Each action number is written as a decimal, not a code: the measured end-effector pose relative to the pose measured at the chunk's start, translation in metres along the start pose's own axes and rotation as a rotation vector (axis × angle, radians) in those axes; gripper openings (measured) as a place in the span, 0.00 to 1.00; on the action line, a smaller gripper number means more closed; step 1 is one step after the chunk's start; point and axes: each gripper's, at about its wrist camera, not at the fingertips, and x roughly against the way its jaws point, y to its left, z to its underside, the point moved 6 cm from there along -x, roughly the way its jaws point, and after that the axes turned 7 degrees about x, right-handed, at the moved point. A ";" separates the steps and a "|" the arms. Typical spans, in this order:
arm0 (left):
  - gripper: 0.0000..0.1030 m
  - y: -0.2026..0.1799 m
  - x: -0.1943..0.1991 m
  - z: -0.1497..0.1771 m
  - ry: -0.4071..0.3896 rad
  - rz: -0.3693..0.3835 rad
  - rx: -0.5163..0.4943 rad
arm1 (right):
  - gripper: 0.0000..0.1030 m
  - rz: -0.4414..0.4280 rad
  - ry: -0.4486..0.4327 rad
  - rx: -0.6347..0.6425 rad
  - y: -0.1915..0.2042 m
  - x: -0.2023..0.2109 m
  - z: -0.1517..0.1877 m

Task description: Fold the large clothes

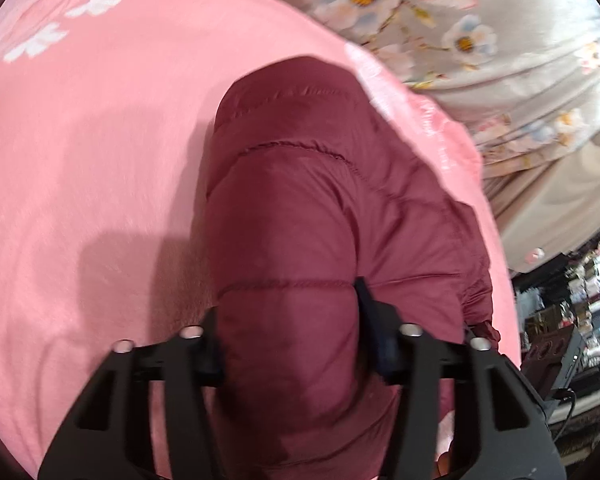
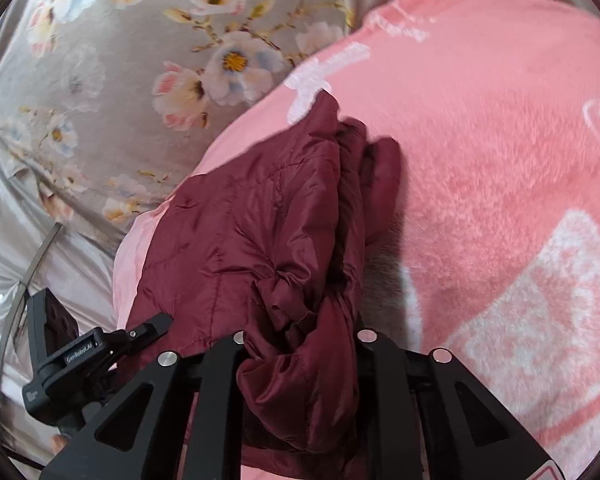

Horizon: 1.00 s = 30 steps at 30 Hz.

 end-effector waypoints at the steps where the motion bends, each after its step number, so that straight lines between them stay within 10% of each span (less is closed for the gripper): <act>1: 0.41 -0.005 0.012 -0.001 -0.016 0.012 -0.025 | 0.15 0.008 -0.020 0.039 0.012 0.009 0.000; 15: 0.39 -0.041 0.154 -0.012 -0.308 0.055 -0.266 | 0.14 -0.030 -0.305 0.369 0.146 0.100 -0.014; 30: 0.39 -0.022 0.243 -0.059 -0.530 0.067 -0.348 | 0.14 -0.075 -0.441 0.555 0.259 0.097 -0.027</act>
